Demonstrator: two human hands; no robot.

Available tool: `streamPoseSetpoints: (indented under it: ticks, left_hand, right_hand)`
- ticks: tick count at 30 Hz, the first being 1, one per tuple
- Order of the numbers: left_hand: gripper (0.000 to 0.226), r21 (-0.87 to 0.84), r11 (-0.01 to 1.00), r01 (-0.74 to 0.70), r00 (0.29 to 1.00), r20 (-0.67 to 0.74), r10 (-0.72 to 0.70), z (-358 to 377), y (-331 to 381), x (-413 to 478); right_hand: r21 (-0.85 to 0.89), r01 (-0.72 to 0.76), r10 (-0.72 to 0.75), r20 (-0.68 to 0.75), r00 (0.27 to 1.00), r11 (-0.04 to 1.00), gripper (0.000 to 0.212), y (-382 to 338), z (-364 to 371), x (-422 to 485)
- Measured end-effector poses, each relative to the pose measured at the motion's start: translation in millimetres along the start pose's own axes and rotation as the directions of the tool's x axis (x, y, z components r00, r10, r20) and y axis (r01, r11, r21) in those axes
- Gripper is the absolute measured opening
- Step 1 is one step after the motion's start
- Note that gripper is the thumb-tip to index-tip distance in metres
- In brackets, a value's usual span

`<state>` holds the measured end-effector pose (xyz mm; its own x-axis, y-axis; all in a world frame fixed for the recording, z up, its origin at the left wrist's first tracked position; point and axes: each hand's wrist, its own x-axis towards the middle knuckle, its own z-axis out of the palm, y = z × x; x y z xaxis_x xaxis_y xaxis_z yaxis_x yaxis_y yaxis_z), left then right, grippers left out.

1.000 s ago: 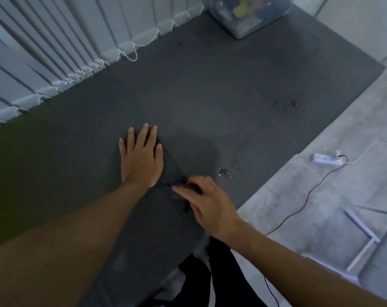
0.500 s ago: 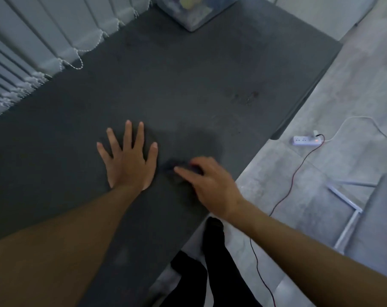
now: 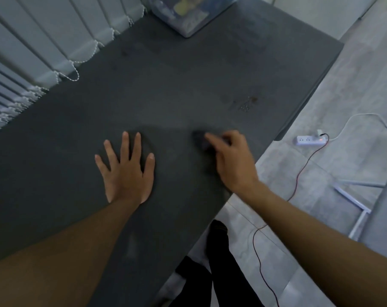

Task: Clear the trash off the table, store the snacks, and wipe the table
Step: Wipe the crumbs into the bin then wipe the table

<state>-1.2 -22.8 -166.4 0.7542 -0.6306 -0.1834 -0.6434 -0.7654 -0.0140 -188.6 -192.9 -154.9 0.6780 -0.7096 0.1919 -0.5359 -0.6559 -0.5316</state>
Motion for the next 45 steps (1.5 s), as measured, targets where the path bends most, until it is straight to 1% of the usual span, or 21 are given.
streamPoseSetpoints:
  ticks: [2,4,6,8,10,13,15,17,20,23,25,28,30,33,35,36,37,39,41,43,45]
  left_hand:
    - [0.065,-0.005,1.0,0.002,1.0,-0.002,-0.002,0.5,0.5,0.4]
    - [0.063,-0.007,1.0,0.008,1.0,-0.007,-0.008,0.6,0.4,1.3]
    - [0.06,0.001,1.0,0.012,1.0,-0.017,-0.012,0.4,0.2,1.4]
    - [0.059,-0.01,1.0,0.009,1.0,-0.026,-0.009,-0.6,-0.2,0.7]
    - [0.058,-0.028,1.0,0.004,1.0,-0.03,-0.005,-0.7,-1.4,0.6]
    - [0.058,-0.028,1.0,-0.001,0.999,-0.033,0.0,1.3,-2.6,1.8]
    - [0.059,-0.034,0.999,0.004,1.0,-0.029,-0.005,2.5,-3.0,2.8]
    - [0.059,-0.044,0.999,0.011,1.0,-0.022,-0.012,3.3,-3.4,4.0]
    - [0.06,-0.038,0.999,0.017,1.0,-0.024,-0.018,1.7,-2.0,4.3]
    - [0.06,-0.018,1.0,0.015,1.0,-0.025,-0.015,1.3,-2.0,4.4]
    - [0.06,-0.022,1.0,0.015,1.0,-0.018,-0.015,1.8,-2.9,5.3]
    - [0.063,-0.025,0.999,0.02,1.0,-0.001,-0.02,1.1,-2.6,6.5]
    - [0.064,-0.019,1.0,0.024,1.0,0.007,-0.024,0.4,-3.3,6.5]
    - [0.065,-0.019,0.999,0.028,1.0,0.006,-0.028,0.3,-3.6,7.3]
    - [0.067,-0.027,0.999,0.034,0.999,0.007,-0.034,-0.5,-3.5,7.8]
    - [0.069,-0.037,0.998,0.042,0.999,0.005,-0.042,-0.5,-3.7,7.8]
    - [0.071,-0.049,0.997,0.052,0.999,0.004,-0.052,-0.6,-4.2,7.5]
    - [0.074,-0.072,0.995,0.066,0.998,-0.002,-0.067,-1.0,-4.7,6.9]
    - [0.076,-0.097,0.993,0.067,0.998,-0.008,-0.068,-1.8,-4.6,6.8]
    - [0.076,-0.125,0.99,0.064,0.998,-0.013,-0.066,-2.2,-5.4,7.4]
    - [0.074,-0.15,0.987,0.064,0.998,-0.014,-0.067,-3.2,-7.5,6.8]
  right_hand:
    - [0.013,-0.163,0.164,-0.085,0.983,0.986,0.041,4.0,2.0,19.9]
    - [0.051,-0.152,0.156,-0.085,0.984,0.987,0.042,-14.1,12.0,14.8]
    - [0.07,0.04,-0.039,-0.018,0.999,0.997,0.04,-36.8,24.1,-8.7]
    - [0.096,0.266,-0.275,0.098,0.956,0.959,0.037,-47.2,29.3,-28.6]
    - [0.076,0.374,-0.381,0.132,0.915,0.924,0.035,-36.2,26.1,-13.7]
    - [0.013,0.116,-0.115,-0.033,0.993,0.993,0.039,-8.3,21.9,39.8]
    - [0.015,-0.09,0.091,-0.112,0.989,0.996,0.04,4.0,21.4,68.6]
    - [0.044,-0.149,0.153,-0.116,0.981,0.988,0.04,-6.0,28.0,69.6]
    - [0.092,0.099,-0.101,0.016,0.995,0.991,0.039,-35.5,40.8,34.8]
    - [0.134,0.358,-0.376,0.151,0.914,0.924,0.036,-37.9,41.0,24.7]
    - [0.095,0.313,-0.321,0.088,0.943,0.945,0.038,-26.0,39.1,51.9]
    - [0.065,-0.015,0.017,-0.029,0.999,0.998,0.04,-14.0,39.2,98.3]
    - [0.088,-0.102,0.105,-0.031,0.994,0.991,0.04,-24.2,45.1,103.0]
    - [0.118,0.145,-0.154,0.068,0.986,0.982,0.04,-48.6,53.3,70.1]
    - [0.153,0.331,-0.355,0.181,0.917,0.931,0.037,-50.8,51.8,53.7]
    - [0.153,0.368,-0.393,0.19,0.9,0.917,0.037,-47.5,49.9,57.6]
    - [0.133,0.345,-0.363,0.155,0.919,0.929,0.038,-42.0,49.7,66.9]
    - [0.091,0.156,-0.158,0.025,0.987,0.984,0.04,-31.7,51.4,90.7]
    - [0.076,-0.018,0.022,-0.048,0.999,0.997,0.04,-31.1,55.1,104.8]
    - [0.081,0.003,-0.001,-0.028,1.0,0.997,0.04,-43.0,60.5,96.7]
    - [0.119,0.152,-0.162,0.072,0.984,0.981,0.039,-56.1,61.0,73.8]
